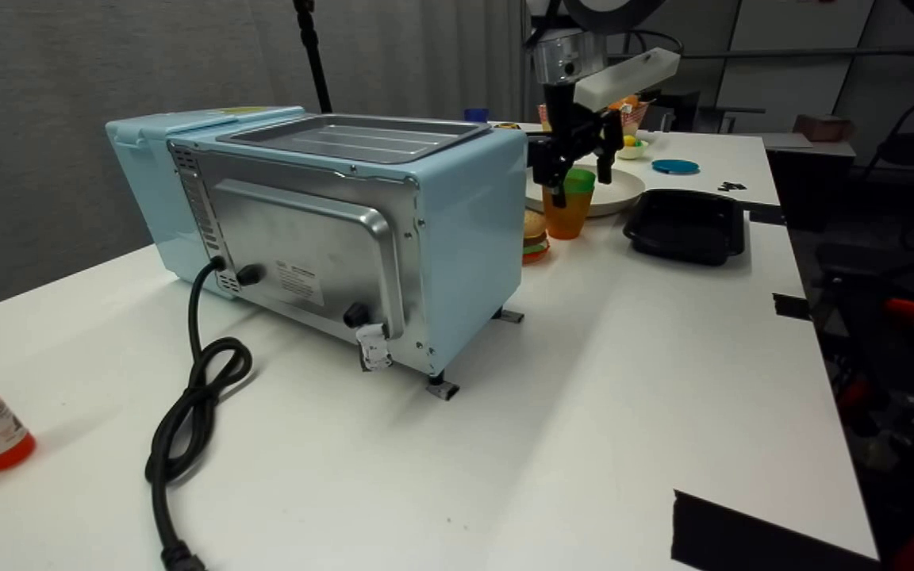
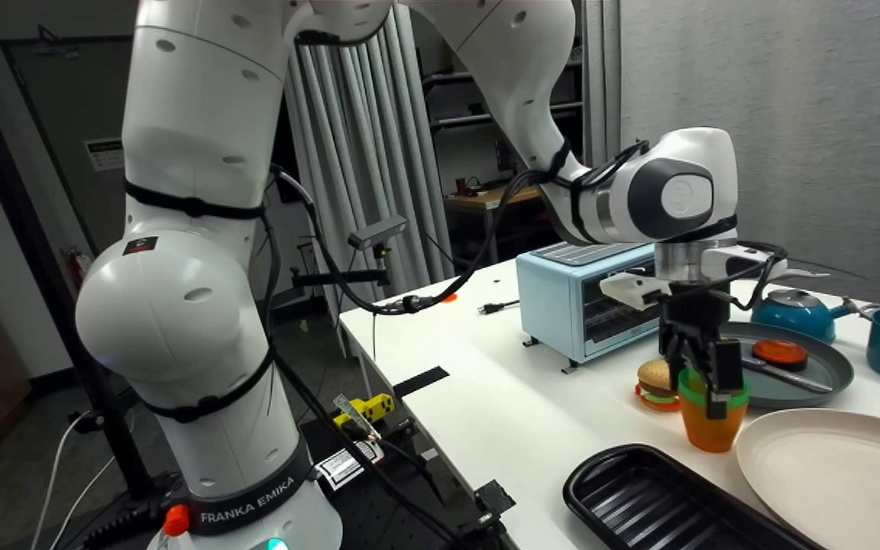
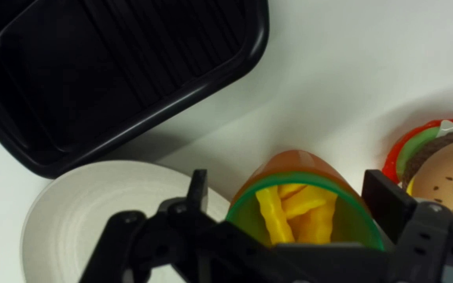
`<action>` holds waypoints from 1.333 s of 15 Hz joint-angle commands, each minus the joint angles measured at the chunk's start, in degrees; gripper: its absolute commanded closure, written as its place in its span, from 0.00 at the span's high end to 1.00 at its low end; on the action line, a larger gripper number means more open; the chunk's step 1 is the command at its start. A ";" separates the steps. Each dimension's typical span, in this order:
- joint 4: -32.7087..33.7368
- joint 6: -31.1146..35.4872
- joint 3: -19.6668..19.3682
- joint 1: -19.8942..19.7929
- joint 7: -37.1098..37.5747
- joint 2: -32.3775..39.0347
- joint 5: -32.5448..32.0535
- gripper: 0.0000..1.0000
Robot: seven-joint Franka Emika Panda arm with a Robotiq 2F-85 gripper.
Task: Pour the things in the green cup onto the plate
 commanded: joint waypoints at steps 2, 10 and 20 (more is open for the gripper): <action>0.59 2.07 -1.58 1.80 2.68 0.40 -2.59 0.77; 0.12 1.76 -0.65 1.73 1.14 -0.57 -1.16 0.55; -2.26 -4.61 2.45 -3.63 -10.78 -10.58 12.15 0.55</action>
